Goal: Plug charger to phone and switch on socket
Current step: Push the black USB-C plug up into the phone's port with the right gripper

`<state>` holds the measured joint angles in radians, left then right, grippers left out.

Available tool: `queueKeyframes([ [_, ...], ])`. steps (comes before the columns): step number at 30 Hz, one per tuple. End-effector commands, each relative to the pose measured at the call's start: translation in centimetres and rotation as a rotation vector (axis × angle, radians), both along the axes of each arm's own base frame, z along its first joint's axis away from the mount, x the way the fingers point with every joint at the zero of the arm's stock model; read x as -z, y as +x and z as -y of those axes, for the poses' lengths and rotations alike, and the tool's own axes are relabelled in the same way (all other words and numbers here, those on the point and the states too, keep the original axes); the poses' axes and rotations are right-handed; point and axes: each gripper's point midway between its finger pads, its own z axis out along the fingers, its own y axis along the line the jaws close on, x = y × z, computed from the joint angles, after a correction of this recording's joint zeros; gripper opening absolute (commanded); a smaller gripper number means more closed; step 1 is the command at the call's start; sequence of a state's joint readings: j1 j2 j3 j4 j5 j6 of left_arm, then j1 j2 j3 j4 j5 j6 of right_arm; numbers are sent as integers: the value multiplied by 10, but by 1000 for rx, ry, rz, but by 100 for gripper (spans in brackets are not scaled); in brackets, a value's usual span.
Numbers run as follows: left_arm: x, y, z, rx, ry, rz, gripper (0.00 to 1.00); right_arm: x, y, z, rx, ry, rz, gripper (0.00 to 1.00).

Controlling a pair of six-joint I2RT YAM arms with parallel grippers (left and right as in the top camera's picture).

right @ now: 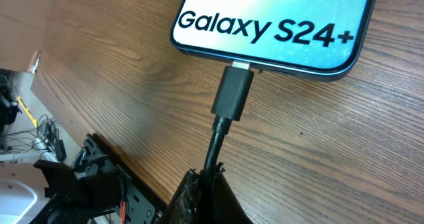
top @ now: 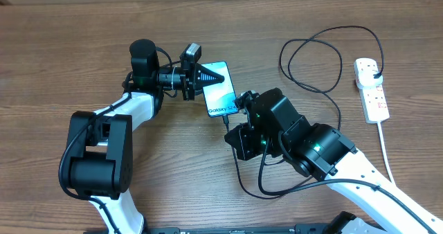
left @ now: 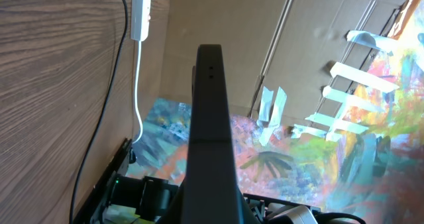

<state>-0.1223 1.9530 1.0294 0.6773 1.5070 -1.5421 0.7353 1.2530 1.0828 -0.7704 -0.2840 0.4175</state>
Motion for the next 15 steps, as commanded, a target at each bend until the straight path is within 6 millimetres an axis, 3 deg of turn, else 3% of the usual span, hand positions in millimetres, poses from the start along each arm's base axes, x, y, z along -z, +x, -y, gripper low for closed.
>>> queueKeyframes([
  [1, -8, -6, 1, 62, -17, 19, 4, -3, 13, 4, 46, -24, 54, 4],
  [11, -9, -7, 0, 73, -20, 26, 4, 8, 24, 11, 85, -84, 76, 4],
  [15, -9, -7, 0, 74, -28, 110, 4, 9, 26, 8, 85, -81, 79, 4],
])
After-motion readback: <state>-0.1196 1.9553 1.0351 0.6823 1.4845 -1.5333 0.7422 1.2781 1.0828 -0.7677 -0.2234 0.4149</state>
